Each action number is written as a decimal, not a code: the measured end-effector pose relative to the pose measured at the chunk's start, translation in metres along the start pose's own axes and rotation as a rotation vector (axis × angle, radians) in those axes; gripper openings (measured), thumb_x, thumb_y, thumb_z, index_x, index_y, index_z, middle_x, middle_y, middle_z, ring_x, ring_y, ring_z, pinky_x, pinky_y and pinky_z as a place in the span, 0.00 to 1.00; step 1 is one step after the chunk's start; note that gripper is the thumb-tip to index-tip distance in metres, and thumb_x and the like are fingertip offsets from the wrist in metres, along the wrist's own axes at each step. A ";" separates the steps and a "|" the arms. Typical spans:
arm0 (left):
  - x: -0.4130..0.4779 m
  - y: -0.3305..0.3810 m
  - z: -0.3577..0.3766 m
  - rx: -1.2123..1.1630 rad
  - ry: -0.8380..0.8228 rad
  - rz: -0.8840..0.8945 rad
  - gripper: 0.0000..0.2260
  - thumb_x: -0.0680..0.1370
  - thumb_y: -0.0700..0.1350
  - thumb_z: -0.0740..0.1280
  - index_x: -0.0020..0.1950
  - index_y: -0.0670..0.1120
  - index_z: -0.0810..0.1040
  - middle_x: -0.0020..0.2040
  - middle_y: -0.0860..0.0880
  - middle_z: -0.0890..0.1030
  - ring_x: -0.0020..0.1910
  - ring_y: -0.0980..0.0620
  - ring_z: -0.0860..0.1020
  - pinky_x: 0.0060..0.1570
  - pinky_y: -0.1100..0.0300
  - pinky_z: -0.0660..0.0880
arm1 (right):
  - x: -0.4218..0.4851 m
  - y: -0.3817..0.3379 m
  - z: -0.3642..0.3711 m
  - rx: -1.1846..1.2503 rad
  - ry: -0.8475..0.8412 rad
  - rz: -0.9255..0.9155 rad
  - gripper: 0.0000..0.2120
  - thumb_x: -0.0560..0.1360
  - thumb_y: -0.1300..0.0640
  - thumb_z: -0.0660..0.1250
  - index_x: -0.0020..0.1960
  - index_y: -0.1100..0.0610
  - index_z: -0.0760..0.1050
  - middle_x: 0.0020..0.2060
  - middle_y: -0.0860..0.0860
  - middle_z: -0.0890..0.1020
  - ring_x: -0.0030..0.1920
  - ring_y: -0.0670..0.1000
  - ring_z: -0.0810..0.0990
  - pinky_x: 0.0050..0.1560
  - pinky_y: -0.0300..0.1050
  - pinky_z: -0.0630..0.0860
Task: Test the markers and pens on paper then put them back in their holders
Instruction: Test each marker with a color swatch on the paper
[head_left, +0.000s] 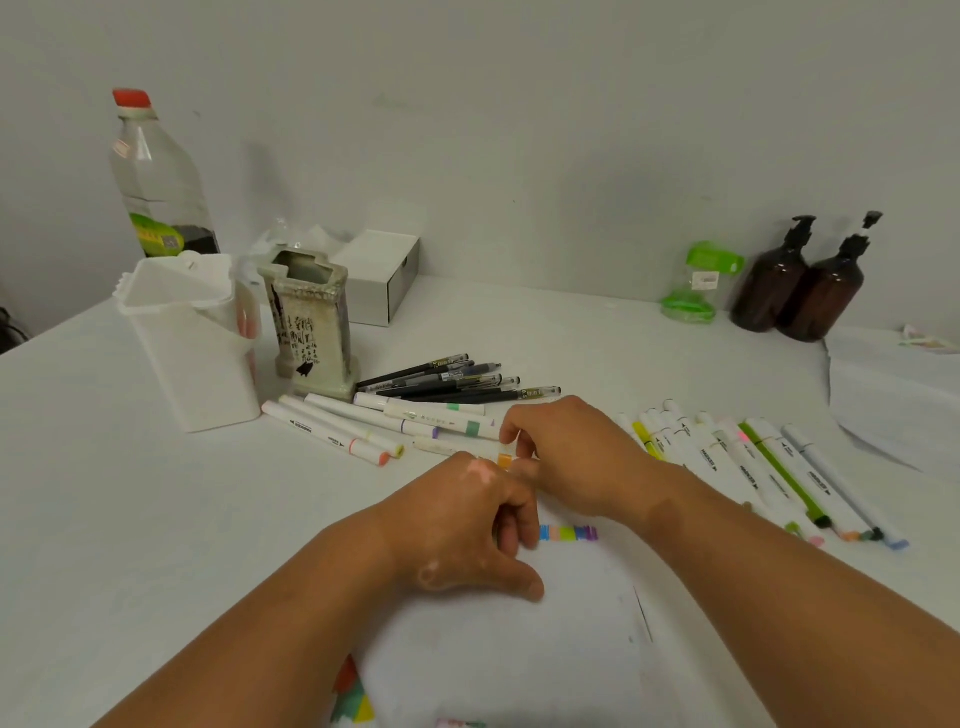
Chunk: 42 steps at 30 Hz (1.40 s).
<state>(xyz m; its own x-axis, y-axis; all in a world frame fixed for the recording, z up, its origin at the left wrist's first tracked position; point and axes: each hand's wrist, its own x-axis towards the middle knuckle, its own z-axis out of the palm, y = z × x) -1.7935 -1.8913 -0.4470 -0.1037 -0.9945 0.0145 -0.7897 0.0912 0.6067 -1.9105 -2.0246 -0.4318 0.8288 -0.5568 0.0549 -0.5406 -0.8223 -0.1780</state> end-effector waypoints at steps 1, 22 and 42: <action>0.000 0.000 0.000 0.007 -0.003 -0.008 0.16 0.67 0.58 0.79 0.47 0.52 0.83 0.37 0.57 0.82 0.37 0.60 0.79 0.36 0.71 0.74 | -0.004 0.004 -0.003 -0.018 -0.010 -0.012 0.12 0.79 0.51 0.66 0.62 0.46 0.77 0.49 0.44 0.83 0.51 0.48 0.77 0.54 0.48 0.77; 0.004 0.022 0.017 -0.149 0.384 0.073 0.06 0.77 0.46 0.73 0.48 0.57 0.79 0.41 0.54 0.80 0.40 0.51 0.78 0.34 0.68 0.73 | -0.107 0.039 -0.010 1.280 0.239 0.178 0.04 0.70 0.55 0.73 0.43 0.54 0.84 0.31 0.53 0.80 0.32 0.52 0.78 0.34 0.41 0.76; 0.009 0.033 0.032 0.122 0.180 0.065 0.22 0.76 0.70 0.60 0.65 0.62 0.68 0.38 0.58 0.74 0.40 0.61 0.74 0.37 0.69 0.65 | -0.111 0.024 -0.003 1.219 0.386 0.200 0.07 0.67 0.50 0.72 0.36 0.51 0.77 0.24 0.49 0.74 0.25 0.50 0.72 0.27 0.41 0.70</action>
<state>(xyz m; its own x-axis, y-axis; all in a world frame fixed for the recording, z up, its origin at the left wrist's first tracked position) -1.8395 -1.8956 -0.4525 -0.0558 -0.9785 0.1986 -0.8532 0.1500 0.4996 -2.0153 -1.9828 -0.4392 0.5439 -0.8225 0.1662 -0.0009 -0.1986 -0.9801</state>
